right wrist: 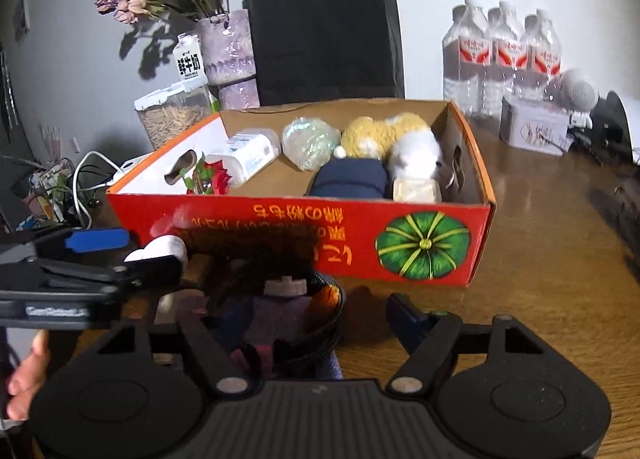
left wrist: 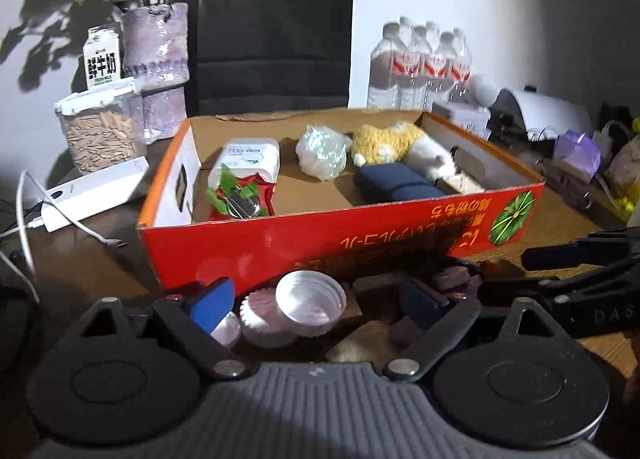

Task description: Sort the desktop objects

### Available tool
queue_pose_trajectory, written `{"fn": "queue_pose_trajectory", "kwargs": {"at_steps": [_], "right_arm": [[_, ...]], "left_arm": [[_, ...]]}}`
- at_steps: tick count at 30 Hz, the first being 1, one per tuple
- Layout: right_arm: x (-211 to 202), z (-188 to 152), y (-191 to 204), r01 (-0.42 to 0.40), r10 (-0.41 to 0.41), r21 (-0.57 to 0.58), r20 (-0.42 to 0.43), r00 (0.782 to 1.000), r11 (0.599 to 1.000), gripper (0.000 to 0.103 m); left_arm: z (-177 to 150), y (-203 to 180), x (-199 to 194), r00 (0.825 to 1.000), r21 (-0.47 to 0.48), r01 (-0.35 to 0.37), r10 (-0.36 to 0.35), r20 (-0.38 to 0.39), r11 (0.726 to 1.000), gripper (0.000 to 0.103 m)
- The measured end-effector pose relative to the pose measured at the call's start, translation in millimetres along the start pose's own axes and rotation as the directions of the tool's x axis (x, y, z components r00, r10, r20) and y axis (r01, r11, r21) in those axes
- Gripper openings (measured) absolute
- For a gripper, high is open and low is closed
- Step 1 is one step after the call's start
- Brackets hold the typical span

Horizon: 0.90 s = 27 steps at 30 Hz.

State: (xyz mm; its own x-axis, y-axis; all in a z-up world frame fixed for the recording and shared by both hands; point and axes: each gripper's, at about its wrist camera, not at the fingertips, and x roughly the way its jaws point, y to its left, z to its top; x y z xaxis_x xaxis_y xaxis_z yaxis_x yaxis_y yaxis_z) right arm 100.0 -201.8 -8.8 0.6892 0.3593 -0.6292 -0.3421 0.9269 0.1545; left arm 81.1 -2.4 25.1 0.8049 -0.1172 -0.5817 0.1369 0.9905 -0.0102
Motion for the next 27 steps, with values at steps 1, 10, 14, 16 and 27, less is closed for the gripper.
{"fn": "queue_pose_trajectory", "kwargs": {"at_steps": [1,10,14,16,27], "right_arm": [[1.5,-1.9,0.0,0.001,-0.001,0.003,-0.002,1.000,1.000,0.072],[5.2,-12.8,2.5,-0.016,0.016,-0.013,0.012,1.000,1.000,0.032],[-2.5,-14.5,7.1,0.002,0.000,-0.042,0.034,0.999,0.999,0.015],[-9.8,-15.3,5.7,-0.012,0.014,-0.034,0.051,0.999,0.999,0.015],[-69.0,-25.3,-10.4,-0.034,0.027,0.032,0.198,0.980,0.999,0.012]], "left_arm": [[0.1,-1.7,4.2,1.000,0.002,-0.009,0.009,-0.014,1.000,0.080],[-2.9,-7.8,5.3,0.998,0.032,-0.035,0.037,-0.045,0.999,0.041],[-2.0,-3.3,-5.0,0.998,-0.013,-0.036,0.035,-0.048,0.999,0.041],[-0.9,-2.1,-17.2,0.999,-0.026,-0.034,0.034,-0.026,0.999,0.041],[-6.0,-3.0,-79.7,1.000,-0.054,0.018,-0.018,0.011,0.998,0.041]]}}
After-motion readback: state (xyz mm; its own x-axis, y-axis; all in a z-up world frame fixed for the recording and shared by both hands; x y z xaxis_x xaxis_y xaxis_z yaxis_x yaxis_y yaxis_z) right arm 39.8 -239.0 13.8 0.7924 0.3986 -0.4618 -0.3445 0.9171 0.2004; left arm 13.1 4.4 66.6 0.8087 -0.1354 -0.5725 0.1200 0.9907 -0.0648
